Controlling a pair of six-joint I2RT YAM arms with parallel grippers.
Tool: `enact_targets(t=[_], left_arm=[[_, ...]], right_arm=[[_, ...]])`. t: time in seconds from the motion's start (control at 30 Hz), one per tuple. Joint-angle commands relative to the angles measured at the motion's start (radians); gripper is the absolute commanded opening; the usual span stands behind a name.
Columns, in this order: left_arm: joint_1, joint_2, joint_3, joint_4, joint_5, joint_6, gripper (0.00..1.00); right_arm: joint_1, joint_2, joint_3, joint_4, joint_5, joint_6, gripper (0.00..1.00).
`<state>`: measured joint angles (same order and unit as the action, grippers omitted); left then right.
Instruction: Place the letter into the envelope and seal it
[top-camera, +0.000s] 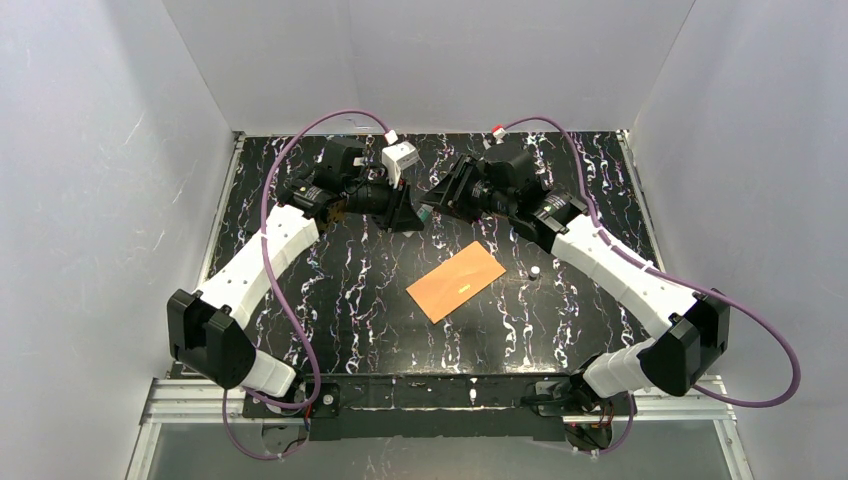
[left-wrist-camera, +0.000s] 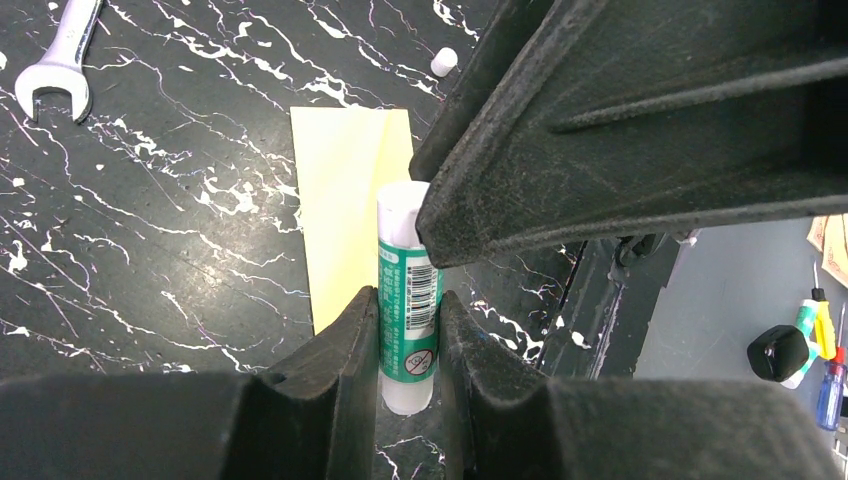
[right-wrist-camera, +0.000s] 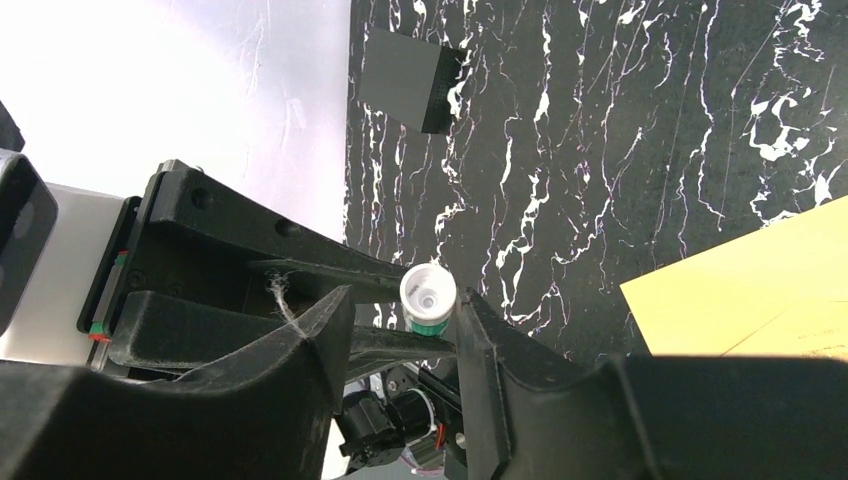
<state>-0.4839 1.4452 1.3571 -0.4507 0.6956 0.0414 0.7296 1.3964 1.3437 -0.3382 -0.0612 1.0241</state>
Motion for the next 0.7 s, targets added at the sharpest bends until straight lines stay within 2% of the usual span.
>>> enact_targets(t=[0.0,0.3,0.53,0.67], left_arm=[[-0.001,-0.005,0.046,-0.016,0.016,0.002,0.00],[-0.001,0.003,0.056,-0.025,0.037,-0.002,0.00],[0.001,0.002,0.062,-0.037,0.085,-0.027,0.00],[0.005,0.017,0.119,-0.105,0.203,-0.110,0.00]], right_arm=[[0.001,0.000,0.024,0.019,-0.025,0.007,0.47],[0.001,0.020,0.037,0.011,-0.033,-0.009,0.43],[0.001,-0.004,0.027,0.045,-0.016,-0.047,0.03],[-0.003,-0.070,-0.012,0.141,-0.034,-0.222,0.01]])
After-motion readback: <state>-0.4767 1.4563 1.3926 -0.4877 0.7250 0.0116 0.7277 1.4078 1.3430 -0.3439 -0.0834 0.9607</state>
